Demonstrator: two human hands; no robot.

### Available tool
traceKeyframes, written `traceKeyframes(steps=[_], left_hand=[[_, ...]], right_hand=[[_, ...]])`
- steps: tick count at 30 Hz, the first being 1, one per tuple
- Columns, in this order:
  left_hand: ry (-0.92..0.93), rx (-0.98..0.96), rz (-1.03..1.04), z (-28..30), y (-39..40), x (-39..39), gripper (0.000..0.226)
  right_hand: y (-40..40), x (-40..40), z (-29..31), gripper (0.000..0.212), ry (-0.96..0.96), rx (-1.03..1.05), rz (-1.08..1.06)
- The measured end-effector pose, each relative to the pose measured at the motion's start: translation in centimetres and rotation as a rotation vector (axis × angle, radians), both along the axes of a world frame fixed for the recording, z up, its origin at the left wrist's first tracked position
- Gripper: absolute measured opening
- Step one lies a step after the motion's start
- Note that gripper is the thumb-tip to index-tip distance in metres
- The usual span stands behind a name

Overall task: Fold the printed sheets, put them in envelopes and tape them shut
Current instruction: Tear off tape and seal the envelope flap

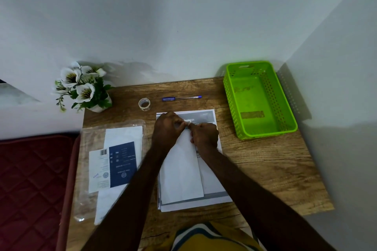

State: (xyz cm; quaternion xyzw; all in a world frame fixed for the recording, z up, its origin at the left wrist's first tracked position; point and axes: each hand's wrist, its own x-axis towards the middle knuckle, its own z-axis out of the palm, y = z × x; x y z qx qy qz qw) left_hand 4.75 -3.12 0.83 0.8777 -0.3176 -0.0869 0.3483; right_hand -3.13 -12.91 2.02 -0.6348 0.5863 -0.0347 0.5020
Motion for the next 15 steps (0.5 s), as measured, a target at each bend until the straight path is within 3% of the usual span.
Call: traceKeyframes(steps=[15], left_hand=[[0.082, 0.007, 0.113, -0.17, -0.73, -0.38, 0.015]], right_hand=[[-0.1, 0.18, 0.17, 0.049, 0.13, -0.077, 0.085]])
